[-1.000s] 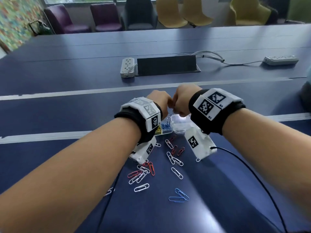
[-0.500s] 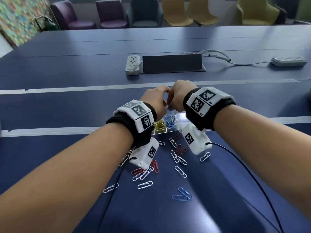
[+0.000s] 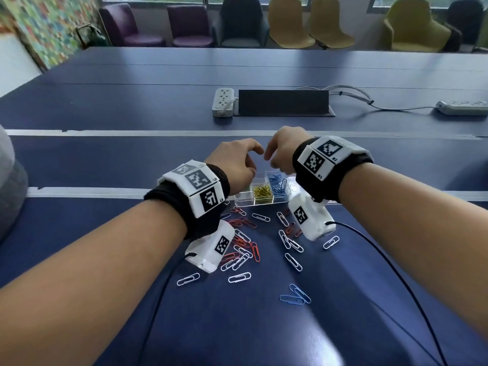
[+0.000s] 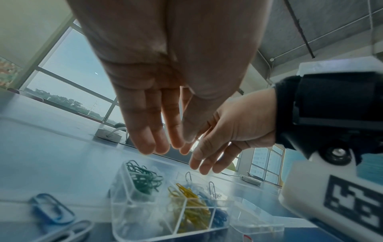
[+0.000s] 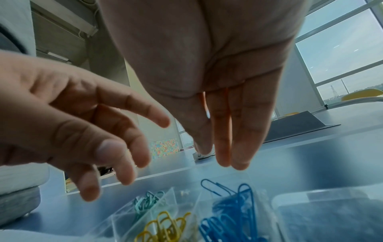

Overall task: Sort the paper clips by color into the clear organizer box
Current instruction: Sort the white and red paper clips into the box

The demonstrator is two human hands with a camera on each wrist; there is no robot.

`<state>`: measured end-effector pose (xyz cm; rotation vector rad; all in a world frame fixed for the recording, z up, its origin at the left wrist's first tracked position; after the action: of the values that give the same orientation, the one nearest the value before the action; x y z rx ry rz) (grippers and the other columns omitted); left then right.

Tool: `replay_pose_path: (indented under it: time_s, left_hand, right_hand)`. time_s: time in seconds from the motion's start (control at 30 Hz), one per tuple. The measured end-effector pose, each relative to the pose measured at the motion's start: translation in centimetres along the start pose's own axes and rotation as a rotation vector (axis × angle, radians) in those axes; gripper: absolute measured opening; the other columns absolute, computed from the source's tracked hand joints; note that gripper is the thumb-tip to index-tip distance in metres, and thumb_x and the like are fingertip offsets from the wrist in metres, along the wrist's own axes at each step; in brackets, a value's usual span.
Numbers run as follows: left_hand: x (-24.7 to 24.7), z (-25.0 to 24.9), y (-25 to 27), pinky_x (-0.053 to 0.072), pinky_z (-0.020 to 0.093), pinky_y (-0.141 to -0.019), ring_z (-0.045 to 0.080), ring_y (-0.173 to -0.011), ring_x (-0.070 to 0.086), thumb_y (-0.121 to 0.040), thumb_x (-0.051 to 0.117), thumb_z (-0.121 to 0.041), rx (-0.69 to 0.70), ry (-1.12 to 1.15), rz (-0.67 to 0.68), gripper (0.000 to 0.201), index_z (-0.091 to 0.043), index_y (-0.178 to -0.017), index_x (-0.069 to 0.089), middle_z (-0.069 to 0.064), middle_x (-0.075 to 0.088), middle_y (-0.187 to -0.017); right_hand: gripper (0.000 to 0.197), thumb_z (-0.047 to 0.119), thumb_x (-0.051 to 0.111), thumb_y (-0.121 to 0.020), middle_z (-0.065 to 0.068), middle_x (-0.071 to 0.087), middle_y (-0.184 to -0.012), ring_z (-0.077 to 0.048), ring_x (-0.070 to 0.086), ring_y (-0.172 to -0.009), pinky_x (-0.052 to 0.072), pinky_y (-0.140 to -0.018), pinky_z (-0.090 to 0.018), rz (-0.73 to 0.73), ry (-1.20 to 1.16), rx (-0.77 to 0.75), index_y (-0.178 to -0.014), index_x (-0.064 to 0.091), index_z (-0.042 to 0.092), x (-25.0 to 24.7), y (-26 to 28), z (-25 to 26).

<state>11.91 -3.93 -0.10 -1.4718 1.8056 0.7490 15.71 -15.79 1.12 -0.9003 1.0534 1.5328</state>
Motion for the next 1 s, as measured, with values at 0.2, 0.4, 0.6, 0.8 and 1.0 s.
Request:
replay_pose_path:
  time_s: [0.2,0.4,0.6,0.8,1.0]
  left_hand:
    - [-1.1,1.2,2.0,0.045,0.023,-0.078,0.012,-0.081,0.059,-0.087,0.061,-0.020,0.024,-0.072,0.017,0.023,-0.023,-0.109,0.064,-0.004,0.065,-0.087]
    - [-1.7,3.0,3.2,0.043,0.023,-0.080,0.013,-0.082,0.056,-0.088,0.060,-0.022,-0.036,-0.220,0.047,0.017,-0.023,-0.102,0.068,-0.003,0.063,-0.089]
    - [-2.0,5.3,4.9,0.045,0.023,-0.080,0.013,-0.082,0.055,-0.086,0.062,-0.027,-0.126,-0.360,0.124,0.014,-0.024,-0.098,0.070,-0.007,0.060,-0.083]
    - [-1.4,5.4,5.6,0.053,0.027,-0.076,0.011,-0.076,0.061,-0.078,0.072,-0.030,-0.154,-0.427,0.231,0.010,-0.021,-0.082,0.075,-0.012,0.061,-0.065]
    - [-0.9,5.0,6.3,0.043,0.023,-0.063,0.015,-0.077,0.063,-0.072,0.077,-0.036,-0.176,-0.541,0.261,0.017,-0.020,-0.077,0.074,-0.004,0.068,-0.073]
  right_hand:
    - [0.027,0.004,0.054,-0.086,-0.001,0.066,-0.082,-0.021,0.063,-0.072,0.058,-0.079,-0.033,-0.028,0.036,-0.091,-0.100,0.074,0.018,-0.5,1.6,-1.4]
    - [0.056,0.003,0.037,-0.090,-0.005,0.052,-0.140,-0.026,0.051,-0.124,0.043,-0.104,-0.034,0.117,0.351,-0.231,-0.137,0.047,0.032,1.3,2.9,-1.8]
    - [0.054,0.003,0.037,-0.090,-0.011,0.049,-0.141,-0.030,0.046,-0.129,0.041,-0.106,-0.039,0.130,0.442,-0.248,-0.140,0.046,0.019,1.9,2.9,-1.3]
    - [0.039,0.011,0.044,-0.089,-0.011,0.062,-0.123,-0.029,0.056,-0.114,0.047,-0.099,-0.035,0.039,0.359,-0.372,-0.121,0.065,0.020,2.0,4.8,0.6]
    - [0.025,0.017,0.050,-0.084,-0.010,0.071,-0.096,-0.034,0.064,-0.088,0.053,-0.075,-0.031,0.113,0.353,-0.533,-0.092,0.074,0.020,5.1,6.1,4.9]
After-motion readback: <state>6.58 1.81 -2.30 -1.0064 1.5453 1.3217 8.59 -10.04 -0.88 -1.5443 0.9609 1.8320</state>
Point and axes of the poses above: each hand's wrist, its own y-axis away from the middle knuckle, its own x-axis out of the palm, z = x × y, the point moved 3 cm from there along -y, towards the middle knuckle
